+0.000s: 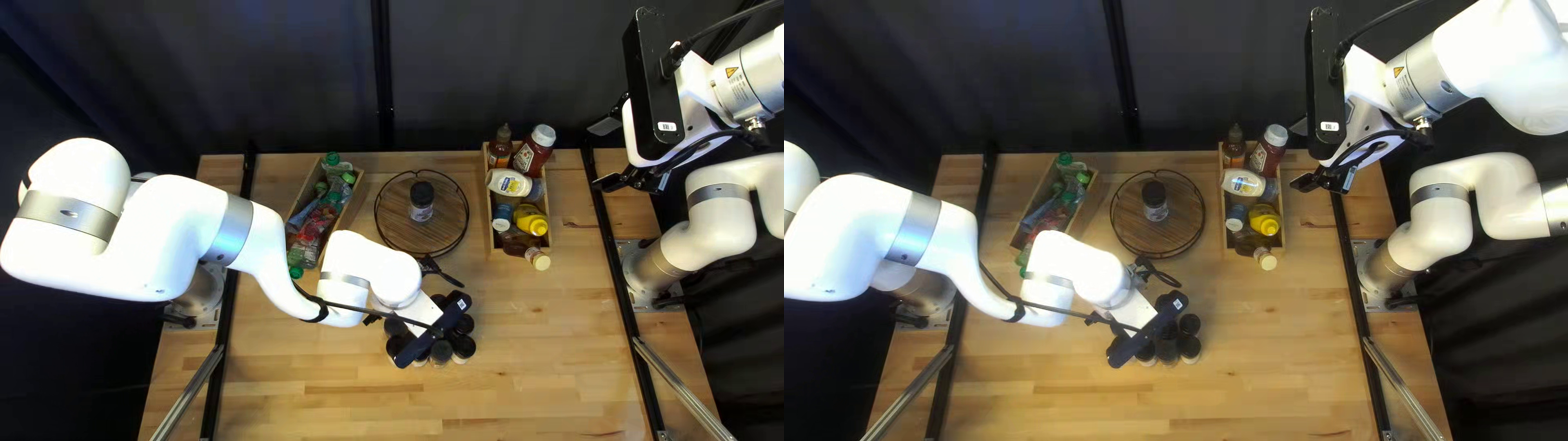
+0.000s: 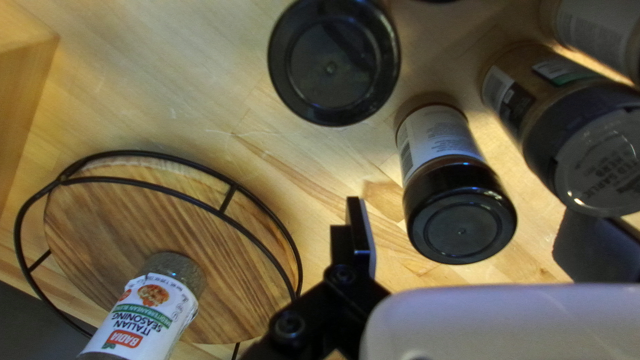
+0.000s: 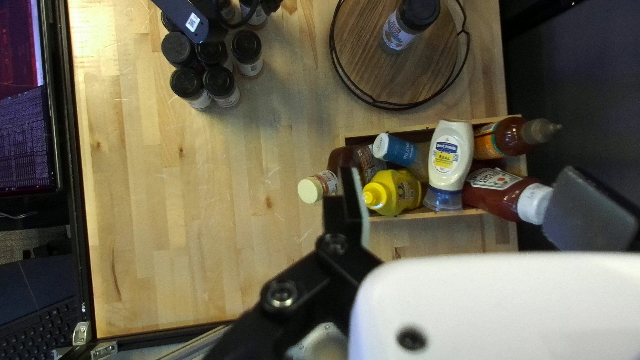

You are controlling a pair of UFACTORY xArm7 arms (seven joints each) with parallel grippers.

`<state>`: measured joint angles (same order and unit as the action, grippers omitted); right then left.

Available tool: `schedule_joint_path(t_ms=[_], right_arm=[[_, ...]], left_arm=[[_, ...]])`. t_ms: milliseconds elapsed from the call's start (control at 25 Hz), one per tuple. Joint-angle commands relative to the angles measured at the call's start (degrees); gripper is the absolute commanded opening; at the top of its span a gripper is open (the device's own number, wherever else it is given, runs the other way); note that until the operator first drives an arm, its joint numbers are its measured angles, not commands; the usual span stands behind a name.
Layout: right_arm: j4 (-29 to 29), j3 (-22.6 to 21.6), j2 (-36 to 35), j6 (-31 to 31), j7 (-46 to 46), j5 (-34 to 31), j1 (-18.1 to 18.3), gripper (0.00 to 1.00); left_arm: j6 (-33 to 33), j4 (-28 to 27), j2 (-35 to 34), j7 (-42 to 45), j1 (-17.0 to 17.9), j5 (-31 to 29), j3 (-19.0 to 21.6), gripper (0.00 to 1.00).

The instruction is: Separate condiments, baby food and spices and place it in 3 different racks/containers

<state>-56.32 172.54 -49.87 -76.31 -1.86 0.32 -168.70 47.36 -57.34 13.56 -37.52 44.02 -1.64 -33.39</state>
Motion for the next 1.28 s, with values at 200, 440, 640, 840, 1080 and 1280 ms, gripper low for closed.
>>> schedule_joint_path(t_ms=[200,440,640,840,1080,1280], right_arm=[[0.0,0.0,0.0,0.0,0.0,0.0,0.0,1.00],[0.0,0.0,0.0,0.0,0.0,0.0,0.0,1.00],[0.0,0.0,0.0,0.0,0.0,0.0,0.0,1.00],[0.0,0.0,0.0,0.0,0.0,0.0,0.0,1.00],[0.0,0.0,0.0,0.0,0.0,0.0,0.0,1.00],[0.0,0.0,0.0,0.0,0.0,0.0,0.0,1.00]], left_arm=[[3.5,0.1,-5.1,0.3,-0.5,-1.4,-1.5,0.00],[9.1,-2.3,-9.9,5.8,-3.3,-4.6,-5.4,0.00],[7.6,-2.1,-10.3,13.9,-6.6,-6.5,-9.6,0.00],[2.5,1.5,-12.1,21.3,-8.5,-8.9,-12.0,0.00],[0.1,2.1,-9.6,21.2,-10.7,-5.5,-13.7,0.00],[-0.2,1.9,-7.2,19.8,-11.9,-2.4,-13.8,0.00]])
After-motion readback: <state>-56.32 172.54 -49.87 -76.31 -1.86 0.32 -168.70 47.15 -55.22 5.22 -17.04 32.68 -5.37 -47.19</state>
